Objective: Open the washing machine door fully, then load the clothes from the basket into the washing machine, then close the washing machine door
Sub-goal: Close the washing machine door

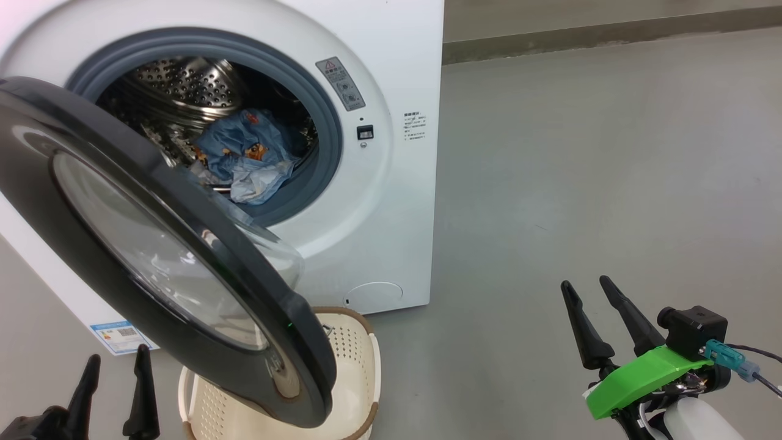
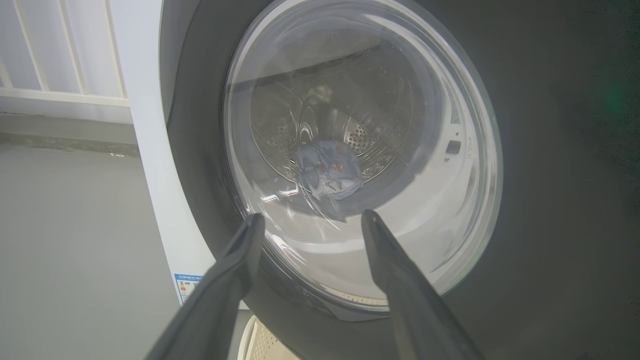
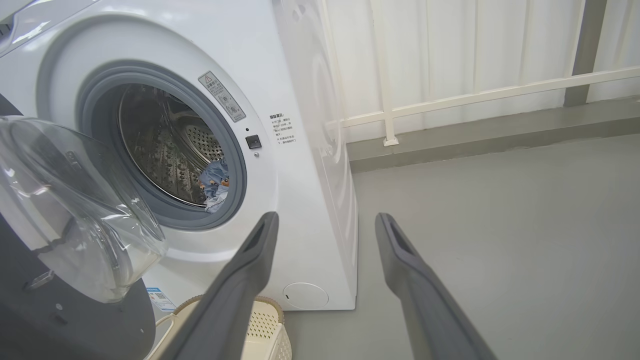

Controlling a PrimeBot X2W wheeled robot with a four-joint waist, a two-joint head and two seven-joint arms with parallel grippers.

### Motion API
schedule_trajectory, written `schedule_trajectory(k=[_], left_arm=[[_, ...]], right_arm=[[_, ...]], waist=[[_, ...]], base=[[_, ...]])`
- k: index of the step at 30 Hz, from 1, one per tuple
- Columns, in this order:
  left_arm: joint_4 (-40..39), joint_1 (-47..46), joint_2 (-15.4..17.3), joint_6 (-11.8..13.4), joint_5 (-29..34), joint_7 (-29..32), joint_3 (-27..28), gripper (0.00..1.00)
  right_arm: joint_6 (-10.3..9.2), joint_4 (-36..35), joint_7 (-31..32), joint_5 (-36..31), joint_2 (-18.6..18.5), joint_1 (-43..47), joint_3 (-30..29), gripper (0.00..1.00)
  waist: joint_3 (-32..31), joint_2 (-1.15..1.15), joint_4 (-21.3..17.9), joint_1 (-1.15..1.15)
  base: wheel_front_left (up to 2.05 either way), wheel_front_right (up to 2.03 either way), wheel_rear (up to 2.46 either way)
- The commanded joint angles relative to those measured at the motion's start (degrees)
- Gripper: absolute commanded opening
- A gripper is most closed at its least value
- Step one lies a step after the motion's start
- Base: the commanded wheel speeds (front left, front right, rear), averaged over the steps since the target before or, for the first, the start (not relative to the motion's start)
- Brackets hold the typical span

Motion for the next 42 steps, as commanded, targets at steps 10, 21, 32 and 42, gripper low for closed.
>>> schedule_trajectory(k=[10, 21, 32, 42], left_arm=[[-1.5, -1.5, 0.9, 0.8, -0.2, -0.7, 1.4, 1.00], [-1.2, -1.2, 0.1, 1.2, -0.6, -0.3, 0.2, 1.00], [-1.0, -1.3, 0.1, 1.1, -0.7, 0.2, -1.0, 1.00], [-1.1, -1.2, 0.2, 1.2, -0.6, 0.8, -2.2, 1.00]], right_arm=[[0.32, -1.5, -0.7, -1.3, -0.6, -0.5, 0.6, 0.45], [0.32, -11.7, -0.7, -1.6, 1.3, -2.0, -0.5, 0.00], [0.32, -21.9, -0.7, -1.5, 3.6, -5.9, 6.1, 0.00], [0.32, -28.2, -0.7, -1.0, 4.8, -8.3, 13.5, 0.00]], waist=[[-0.3, 0.00, 1.1, 0.00], [-0.7, 0.00, 6.0, 0.00], [-1.7, 0.00, 12.6, 0.00], [-2.4, 0.00, 18.0, 0.00]], base=[[0.00, 0.00, 0.00], [0.00, 0.00, 0.00], [0.00, 0.00, 0.00], [0.00, 0.00, 0.00]])
